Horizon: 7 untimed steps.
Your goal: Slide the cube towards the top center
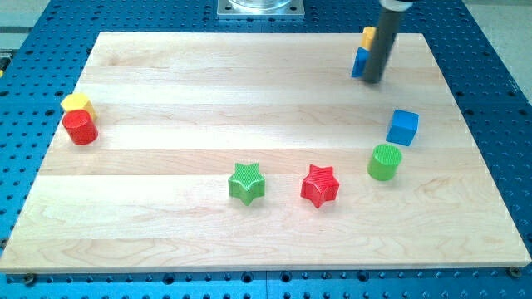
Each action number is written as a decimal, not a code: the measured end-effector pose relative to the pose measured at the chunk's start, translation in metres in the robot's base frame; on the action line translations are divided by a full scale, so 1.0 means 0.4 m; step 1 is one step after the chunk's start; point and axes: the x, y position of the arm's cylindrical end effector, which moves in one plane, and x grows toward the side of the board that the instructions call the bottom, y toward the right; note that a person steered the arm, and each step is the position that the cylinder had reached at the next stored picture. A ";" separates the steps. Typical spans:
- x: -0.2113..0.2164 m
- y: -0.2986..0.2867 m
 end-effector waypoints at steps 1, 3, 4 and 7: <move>-0.083 -0.010; 0.144 0.203; 0.348 0.194; 0.336 -0.247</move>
